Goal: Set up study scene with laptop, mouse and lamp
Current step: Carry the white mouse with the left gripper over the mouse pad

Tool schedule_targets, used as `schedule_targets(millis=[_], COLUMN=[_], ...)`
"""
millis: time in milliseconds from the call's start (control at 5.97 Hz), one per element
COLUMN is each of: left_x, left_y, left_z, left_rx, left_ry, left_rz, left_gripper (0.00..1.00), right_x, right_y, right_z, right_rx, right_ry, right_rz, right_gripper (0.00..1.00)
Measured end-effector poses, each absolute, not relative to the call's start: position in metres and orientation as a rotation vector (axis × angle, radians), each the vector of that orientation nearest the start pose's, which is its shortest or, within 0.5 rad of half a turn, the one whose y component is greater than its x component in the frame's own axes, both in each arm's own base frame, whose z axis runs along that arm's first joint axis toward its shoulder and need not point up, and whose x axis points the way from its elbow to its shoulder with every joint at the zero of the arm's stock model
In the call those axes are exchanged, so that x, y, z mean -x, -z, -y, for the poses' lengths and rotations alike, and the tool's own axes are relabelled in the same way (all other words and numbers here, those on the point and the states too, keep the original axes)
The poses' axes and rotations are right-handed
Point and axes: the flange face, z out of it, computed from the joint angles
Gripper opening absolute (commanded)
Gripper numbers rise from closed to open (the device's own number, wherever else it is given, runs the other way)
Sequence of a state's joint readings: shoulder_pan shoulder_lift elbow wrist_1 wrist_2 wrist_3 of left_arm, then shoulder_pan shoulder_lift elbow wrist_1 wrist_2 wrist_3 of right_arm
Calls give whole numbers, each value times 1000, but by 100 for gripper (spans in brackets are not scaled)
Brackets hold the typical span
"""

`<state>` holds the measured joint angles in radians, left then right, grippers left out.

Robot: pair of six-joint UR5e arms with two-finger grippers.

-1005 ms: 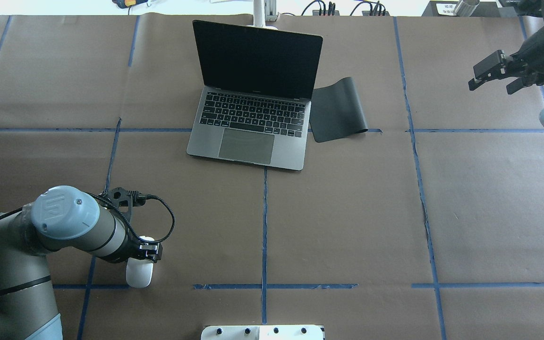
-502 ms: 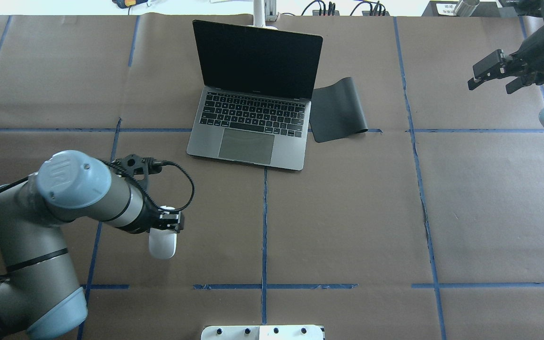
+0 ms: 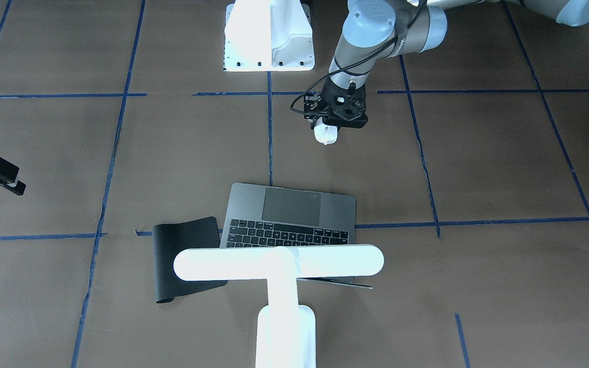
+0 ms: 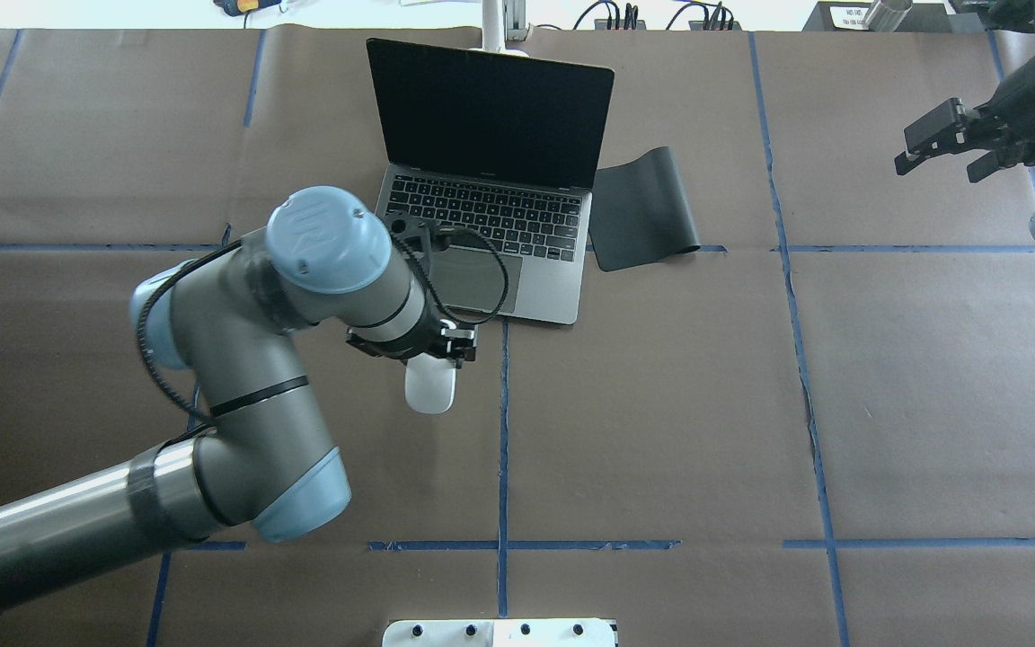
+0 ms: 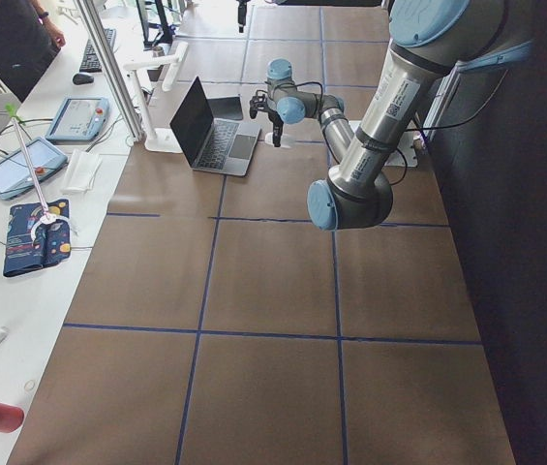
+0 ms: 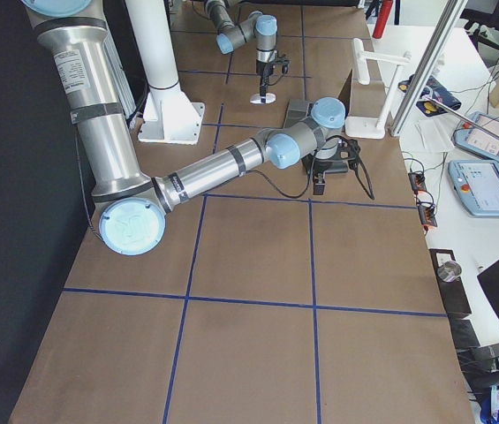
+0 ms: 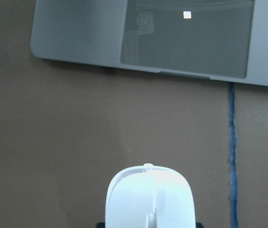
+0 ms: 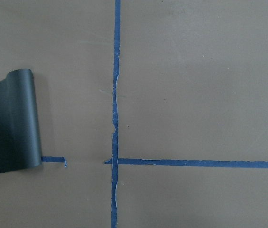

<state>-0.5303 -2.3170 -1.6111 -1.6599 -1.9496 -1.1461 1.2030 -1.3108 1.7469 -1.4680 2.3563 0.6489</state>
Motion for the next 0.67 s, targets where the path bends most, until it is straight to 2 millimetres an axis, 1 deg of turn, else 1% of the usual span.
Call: schedule_targets(millis=[167, 335, 502, 670], left_x=[-587, -613, -643, -671], left_y=[-143, -113, -88, -70], left_z=[463, 485, 509, 532], left_rx=[-88, -100, -128, -163], left_ry=[-66, -54, -34, -9], left_rz=[-923, -912, -904, -901], left_gripper=[0, 0, 0, 0], right_x=[152, 152, 150, 141], right_y=[-421, -426, -434, -444], right_z=[570, 569, 567, 561], right_rx=[-67, -62, -55, -49], right_ry=[-53, -58, -65, -81], right_rz=[913, 905, 895, 886], right_gripper=[100, 100, 100, 100])
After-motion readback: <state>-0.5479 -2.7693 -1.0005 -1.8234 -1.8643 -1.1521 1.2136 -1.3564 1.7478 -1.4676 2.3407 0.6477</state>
